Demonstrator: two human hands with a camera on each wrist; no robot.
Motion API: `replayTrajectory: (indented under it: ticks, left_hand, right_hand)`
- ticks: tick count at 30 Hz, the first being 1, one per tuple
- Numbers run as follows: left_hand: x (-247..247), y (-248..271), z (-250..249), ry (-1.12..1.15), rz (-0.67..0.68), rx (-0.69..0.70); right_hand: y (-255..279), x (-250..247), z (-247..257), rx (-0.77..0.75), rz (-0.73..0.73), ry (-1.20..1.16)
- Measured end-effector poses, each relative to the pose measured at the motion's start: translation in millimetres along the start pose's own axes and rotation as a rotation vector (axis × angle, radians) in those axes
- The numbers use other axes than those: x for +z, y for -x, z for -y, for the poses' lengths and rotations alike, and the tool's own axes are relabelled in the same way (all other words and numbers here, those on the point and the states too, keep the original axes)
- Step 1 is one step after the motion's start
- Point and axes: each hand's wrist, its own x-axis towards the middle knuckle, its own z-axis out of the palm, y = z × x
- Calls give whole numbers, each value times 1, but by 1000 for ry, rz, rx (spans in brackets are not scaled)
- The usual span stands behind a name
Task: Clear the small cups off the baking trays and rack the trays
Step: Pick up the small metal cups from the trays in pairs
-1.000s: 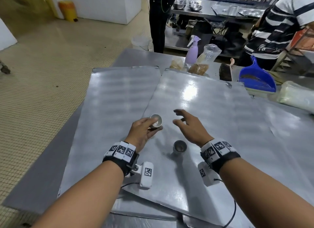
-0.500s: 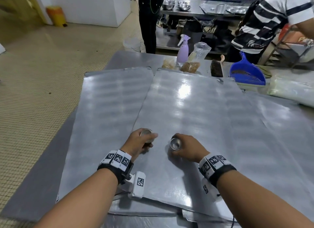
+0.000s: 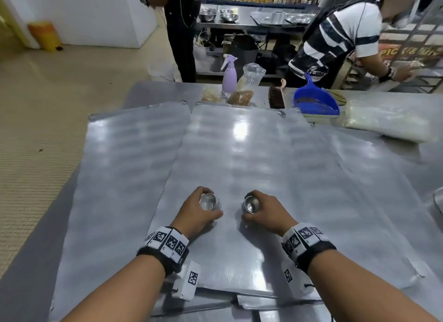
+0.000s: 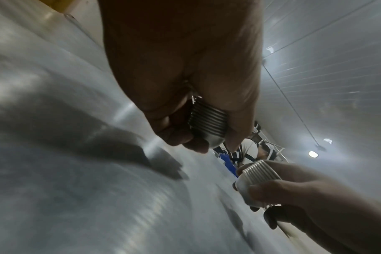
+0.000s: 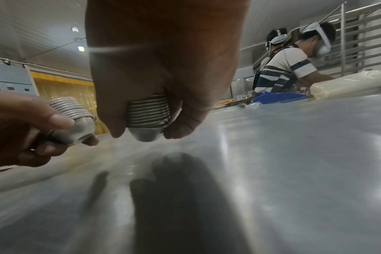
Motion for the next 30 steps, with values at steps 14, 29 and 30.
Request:
replayTrajectory:
  ticks: [14,29,30]
  left_hand:
    - [152,29,-67,-238,225,176]
    - [383,89,-127,-382,459,362]
    - [393,89,-132,-400,477,386]
  right_hand:
    - [115,-93,-118,67,-143,-198]
    - [273,-188,-281,330,-313,-294]
    - [278,-194,-289,346,-319,-298]
